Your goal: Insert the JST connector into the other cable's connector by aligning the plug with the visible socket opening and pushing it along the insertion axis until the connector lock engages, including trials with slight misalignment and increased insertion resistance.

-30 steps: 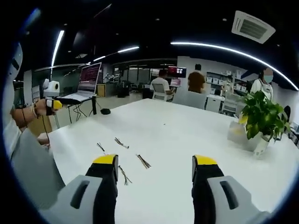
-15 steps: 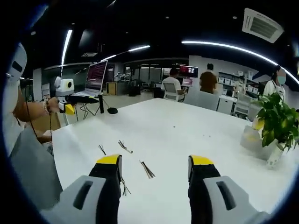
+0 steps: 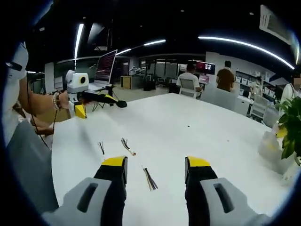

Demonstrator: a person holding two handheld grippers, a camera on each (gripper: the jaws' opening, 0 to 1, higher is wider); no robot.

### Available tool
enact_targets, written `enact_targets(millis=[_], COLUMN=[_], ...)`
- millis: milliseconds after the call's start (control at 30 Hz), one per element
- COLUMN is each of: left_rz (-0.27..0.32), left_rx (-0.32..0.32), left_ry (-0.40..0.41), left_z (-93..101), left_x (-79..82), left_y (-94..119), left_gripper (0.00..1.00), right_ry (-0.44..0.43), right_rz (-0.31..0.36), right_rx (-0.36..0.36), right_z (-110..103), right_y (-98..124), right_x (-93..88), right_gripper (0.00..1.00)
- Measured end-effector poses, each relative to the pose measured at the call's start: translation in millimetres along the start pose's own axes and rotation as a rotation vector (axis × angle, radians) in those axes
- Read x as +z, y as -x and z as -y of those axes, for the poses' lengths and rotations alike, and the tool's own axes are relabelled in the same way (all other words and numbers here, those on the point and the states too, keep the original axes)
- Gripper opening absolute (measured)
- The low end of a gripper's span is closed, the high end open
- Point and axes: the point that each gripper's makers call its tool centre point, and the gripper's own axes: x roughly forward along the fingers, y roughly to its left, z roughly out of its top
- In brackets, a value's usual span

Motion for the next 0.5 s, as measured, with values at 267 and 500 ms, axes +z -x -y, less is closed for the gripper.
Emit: enact_targets(millis=[267,500], left_rz=[-0.025,-0.003], left_rx=[-0.054,-0.089], left_ry=[-0.018,-0.048], left_z=[-2.4,-2.2], left_x=[-17.8,-27.1], left_y=[-21,-39], left_gripper=[0.64,0.50], right_ry=[0.054,0.109], right_rz=[-0.034,-0.098], right_rx=[0.097,0.144], right_z=[-13,-19], right_y=[-34,-57], right_x=[-7.1,-26.9], right_gripper=[0.36,0.32])
